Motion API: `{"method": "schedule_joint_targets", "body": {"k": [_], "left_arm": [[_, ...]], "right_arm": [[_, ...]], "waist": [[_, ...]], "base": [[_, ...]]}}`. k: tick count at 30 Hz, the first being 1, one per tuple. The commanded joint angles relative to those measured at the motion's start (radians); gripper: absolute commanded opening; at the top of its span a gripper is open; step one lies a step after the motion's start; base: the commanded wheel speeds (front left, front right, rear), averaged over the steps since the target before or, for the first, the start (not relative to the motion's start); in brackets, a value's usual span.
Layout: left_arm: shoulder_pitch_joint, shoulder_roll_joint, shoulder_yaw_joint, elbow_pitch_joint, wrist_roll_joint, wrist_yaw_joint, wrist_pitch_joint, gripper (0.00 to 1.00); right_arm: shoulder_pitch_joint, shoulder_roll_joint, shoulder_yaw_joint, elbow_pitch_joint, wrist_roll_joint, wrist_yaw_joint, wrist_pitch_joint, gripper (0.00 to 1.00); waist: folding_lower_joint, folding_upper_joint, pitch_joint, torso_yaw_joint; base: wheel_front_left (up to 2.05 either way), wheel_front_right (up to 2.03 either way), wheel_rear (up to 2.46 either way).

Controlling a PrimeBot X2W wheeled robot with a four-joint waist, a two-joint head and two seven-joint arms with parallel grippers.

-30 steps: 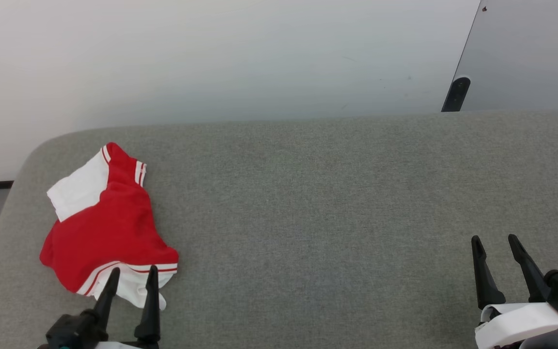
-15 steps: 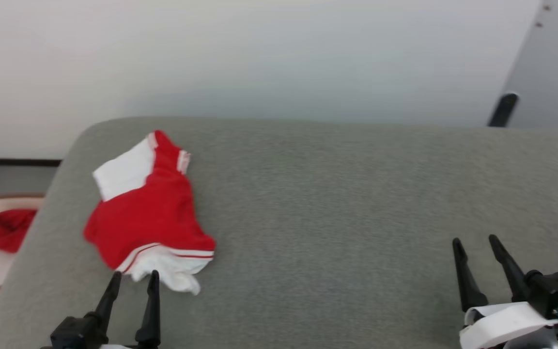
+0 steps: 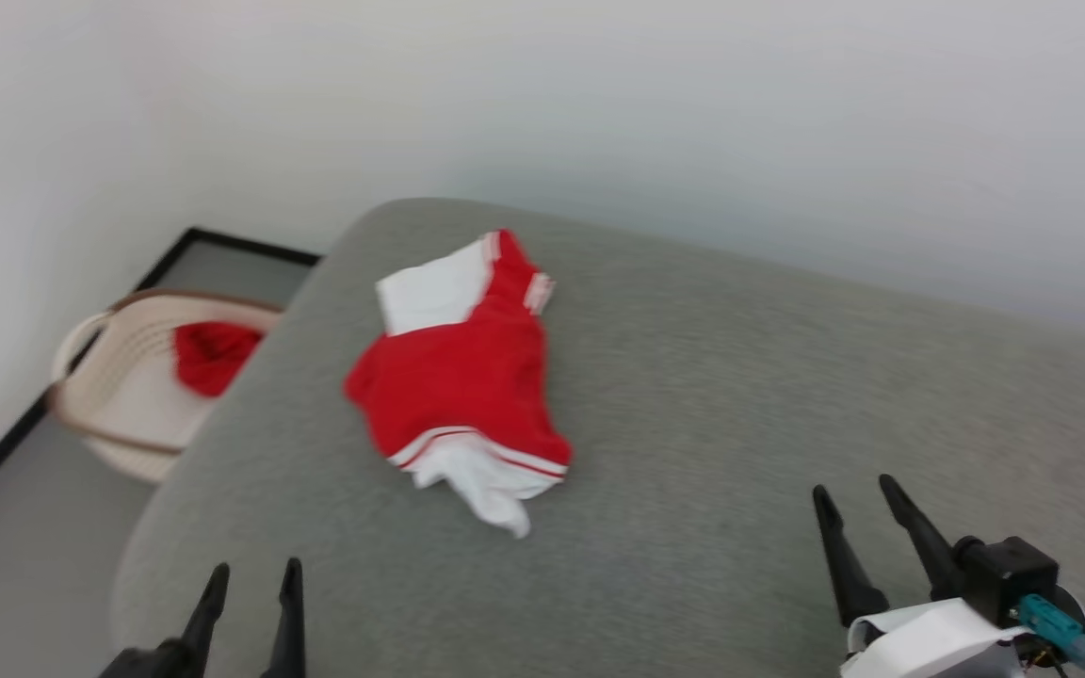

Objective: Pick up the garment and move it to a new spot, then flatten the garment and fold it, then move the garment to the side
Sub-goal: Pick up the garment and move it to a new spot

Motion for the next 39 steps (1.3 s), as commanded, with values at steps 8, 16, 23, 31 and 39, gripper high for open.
{"method": "schedule_joint_targets", "body": {"k": [8, 16, 23, 31, 39], "left_arm": [[0.06, -0.03, 0.071, -0.06, -0.036, 0.036, 0.0, 1.0], [0.089, -0.055, 0.095, -0.086, -0.039, 0.03, 0.0, 1.0], [-0.023, 0.008, 0.005, -0.016, -0.009, -0.004, 0.015, 1.0], [-0.363, 0.128, -0.102, 0.146, -0.095, -0.017, 0.029, 1.0], [-0.746, 0.279, -0.301, 0.398, -0.294, -0.017, 0.129, 1.0]], "right_arm": [[-0.096, -0.011, 0.124, 0.042, 0.023, 0.0, 0.002, 1.0], [-0.155, -0.029, 0.197, 0.096, 0.066, -0.001, -0.008, 1.0], [-0.093, -0.025, 0.141, 0.099, 0.058, -0.001, -0.013, 1.0], [-0.144, -0.02, 0.154, 0.051, 0.001, -0.001, -0.005, 1.0], [-0.268, -0.011, 0.202, 0.041, -0.035, -0.001, -0.002, 1.0]], "waist": [[0.0, 0.0, 0.017, 0.168], [0.0, 0.0, 0.021, 0.166], [0.0, 0.0, 0.025, 0.146], [0.0, 0.0, 0.172, -0.019], [0.0, 0.0, 0.317, -0.189]], "base": [[0.0, 0.0, 0.0], [0.0, 0.0, 0.0], [0.0, 0.0, 0.0], [0.0, 0.0, 0.0], [0.0, 0.0, 0.0]]}}
